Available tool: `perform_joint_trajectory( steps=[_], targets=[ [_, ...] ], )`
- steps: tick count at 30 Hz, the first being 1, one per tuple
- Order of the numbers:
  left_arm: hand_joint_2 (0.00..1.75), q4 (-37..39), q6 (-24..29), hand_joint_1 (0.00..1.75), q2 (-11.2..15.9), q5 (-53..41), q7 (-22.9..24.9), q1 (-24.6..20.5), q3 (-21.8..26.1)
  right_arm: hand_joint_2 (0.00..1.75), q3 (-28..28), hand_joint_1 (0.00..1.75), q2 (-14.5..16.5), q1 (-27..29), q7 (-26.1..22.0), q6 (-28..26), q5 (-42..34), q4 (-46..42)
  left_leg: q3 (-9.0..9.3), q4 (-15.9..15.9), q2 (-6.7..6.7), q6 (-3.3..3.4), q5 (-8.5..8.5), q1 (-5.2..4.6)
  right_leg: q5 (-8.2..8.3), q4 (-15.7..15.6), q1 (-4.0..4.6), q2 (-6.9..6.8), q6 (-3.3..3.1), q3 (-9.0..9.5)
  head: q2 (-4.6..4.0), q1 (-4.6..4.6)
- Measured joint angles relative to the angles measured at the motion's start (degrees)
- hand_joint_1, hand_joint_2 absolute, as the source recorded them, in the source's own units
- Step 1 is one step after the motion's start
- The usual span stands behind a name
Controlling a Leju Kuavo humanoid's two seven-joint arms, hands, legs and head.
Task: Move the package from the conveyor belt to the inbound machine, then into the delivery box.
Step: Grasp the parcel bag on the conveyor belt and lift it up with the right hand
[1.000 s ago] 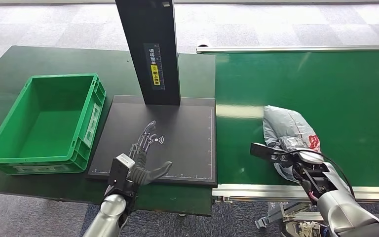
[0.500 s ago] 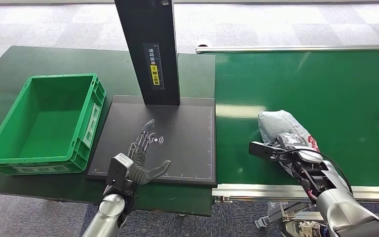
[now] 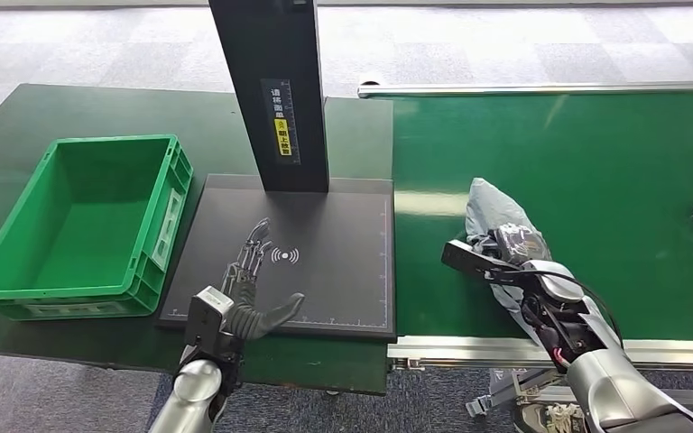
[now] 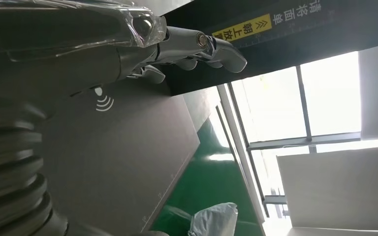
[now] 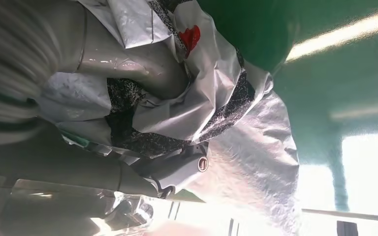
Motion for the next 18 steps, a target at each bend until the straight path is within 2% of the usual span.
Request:
perform_joint_trajectory(
  steps=[14,18],
  targets=[
    [1.75,-0.7,0.2,0.0,0.0,0.0,0.0,0.4,0.5,1.75,-1.5,1.75,0.7,0.7,-0.1,-0.1,0.0,-1.3,0.01,0.0,0.0,0.0,0.0,0.0,0.0,0.0,0.0,0.01,0.0,0.0,-0.01,0.01],
    [1.75,-1.0,1.3,0.0,0.0,1.2,-1.0,0.4,0.7,1.75,-2.7,1.75,0.9,1.6,-3.2,-4.6,-1.6,-3.2,-0.01,0.0,-0.01,0.0,0.0,-0.01,0.0,0.0,0.0,0.01,0.0,0.0,-0.01,0.01]
  ],
)
